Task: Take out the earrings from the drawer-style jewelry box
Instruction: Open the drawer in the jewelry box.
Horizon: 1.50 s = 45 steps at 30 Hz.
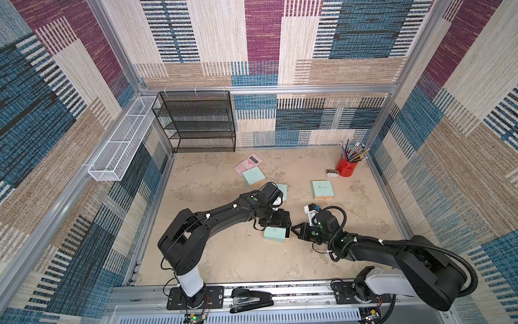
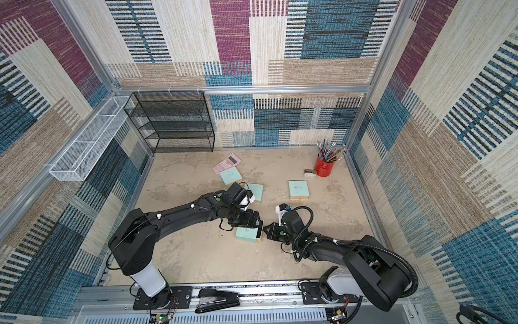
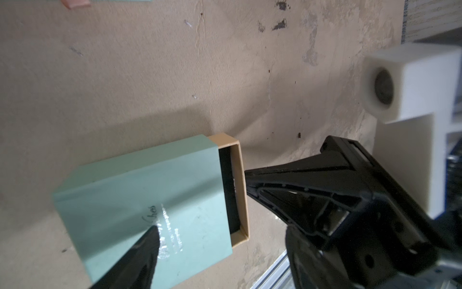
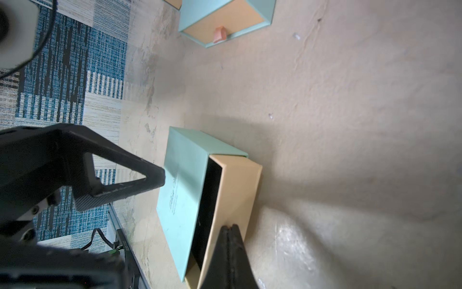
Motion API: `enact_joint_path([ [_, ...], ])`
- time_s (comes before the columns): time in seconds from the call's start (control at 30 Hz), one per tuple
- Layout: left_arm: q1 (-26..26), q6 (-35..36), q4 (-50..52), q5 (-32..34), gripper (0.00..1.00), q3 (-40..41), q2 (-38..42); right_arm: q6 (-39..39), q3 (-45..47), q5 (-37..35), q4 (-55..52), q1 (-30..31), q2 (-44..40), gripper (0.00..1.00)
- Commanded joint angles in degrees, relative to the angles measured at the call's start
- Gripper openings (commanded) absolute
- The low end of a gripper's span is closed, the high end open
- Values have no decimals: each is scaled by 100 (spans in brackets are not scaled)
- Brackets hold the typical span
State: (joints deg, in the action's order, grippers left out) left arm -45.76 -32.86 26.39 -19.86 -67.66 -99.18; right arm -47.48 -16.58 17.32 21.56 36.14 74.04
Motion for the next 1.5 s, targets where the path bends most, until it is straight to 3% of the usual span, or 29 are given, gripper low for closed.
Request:
enact_joint_path([
  [0.0,14,8,-46,-9,84,-27,-45,5,-5,-288,-83,3,-39,0],
  [0.47,23,53,100,17,88,-177,-367,-187,136,-702,-353,-40,-15,0],
  [1.47,84,70,191,13,88,-92,-348,-540,805,-937,-596,-579,-956,0],
])
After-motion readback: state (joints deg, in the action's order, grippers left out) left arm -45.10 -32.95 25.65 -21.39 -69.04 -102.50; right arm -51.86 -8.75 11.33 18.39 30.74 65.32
